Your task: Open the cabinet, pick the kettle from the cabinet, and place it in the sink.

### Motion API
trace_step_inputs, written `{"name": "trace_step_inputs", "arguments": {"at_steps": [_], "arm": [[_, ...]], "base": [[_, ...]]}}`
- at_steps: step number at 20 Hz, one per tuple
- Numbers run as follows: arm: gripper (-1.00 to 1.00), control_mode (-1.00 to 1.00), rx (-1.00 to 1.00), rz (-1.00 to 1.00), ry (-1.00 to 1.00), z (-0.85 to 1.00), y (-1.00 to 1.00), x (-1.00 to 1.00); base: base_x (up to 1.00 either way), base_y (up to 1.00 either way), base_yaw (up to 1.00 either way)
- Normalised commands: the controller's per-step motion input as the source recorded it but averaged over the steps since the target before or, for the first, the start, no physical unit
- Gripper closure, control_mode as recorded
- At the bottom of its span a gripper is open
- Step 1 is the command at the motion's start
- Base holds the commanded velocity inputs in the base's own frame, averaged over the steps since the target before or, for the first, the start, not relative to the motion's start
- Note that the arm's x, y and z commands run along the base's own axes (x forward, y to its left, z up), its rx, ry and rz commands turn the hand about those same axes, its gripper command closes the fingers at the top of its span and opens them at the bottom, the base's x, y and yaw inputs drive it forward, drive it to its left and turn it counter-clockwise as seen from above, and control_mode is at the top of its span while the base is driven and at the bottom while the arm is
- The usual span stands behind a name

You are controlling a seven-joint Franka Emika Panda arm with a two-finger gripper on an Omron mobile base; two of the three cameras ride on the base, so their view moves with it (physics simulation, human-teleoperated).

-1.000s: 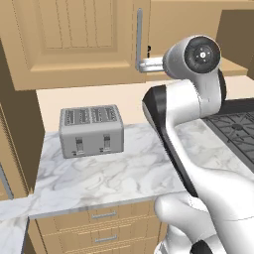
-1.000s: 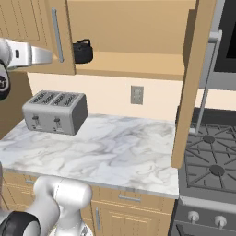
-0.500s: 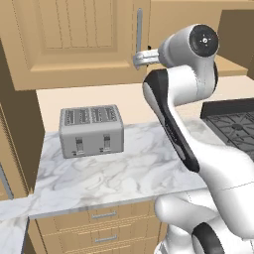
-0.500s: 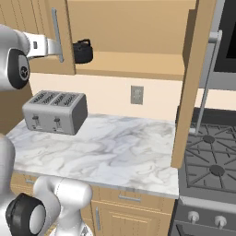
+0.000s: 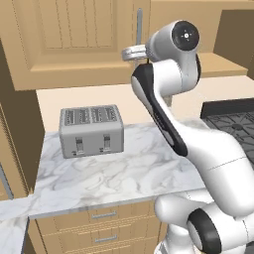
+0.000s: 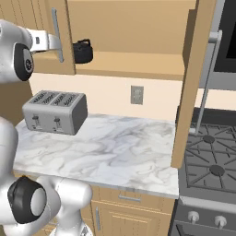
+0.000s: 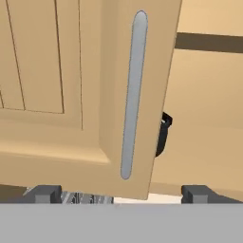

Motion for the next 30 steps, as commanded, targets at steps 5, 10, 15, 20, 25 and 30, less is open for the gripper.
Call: {"name": "trace_step_inputs", "arguments": {"at_steps": [5,10,15,20,25,30], "arm": [[-1.0,-1.0,0.0,0.0,0.02,0.0,0.01,0.44],[-1.0,-1.0,0.0,0.0,0.06,0.0,-0.01,0.43],[-1.0,-1.0,0.0,0.0,0.05,0.0,0.0,0.42],[-1.0,-1.0,0.02,0.0,0.01,0.0,0.0,0.44],[-1.0,-1.0,0.03,0.0,0.0,-0.08,0.0,0.47],[-1.0,-1.0,0.02,0.0,0.0,-0.12,0.0,0.48]], "base": [[0.0,0.0,0.0],[0.0,0.0,0.0],[0.0,0.0,0.0],[0.0,0.0,0.0],[0.0,0.0,0.0],[0.0,0.0,0.0]]}}
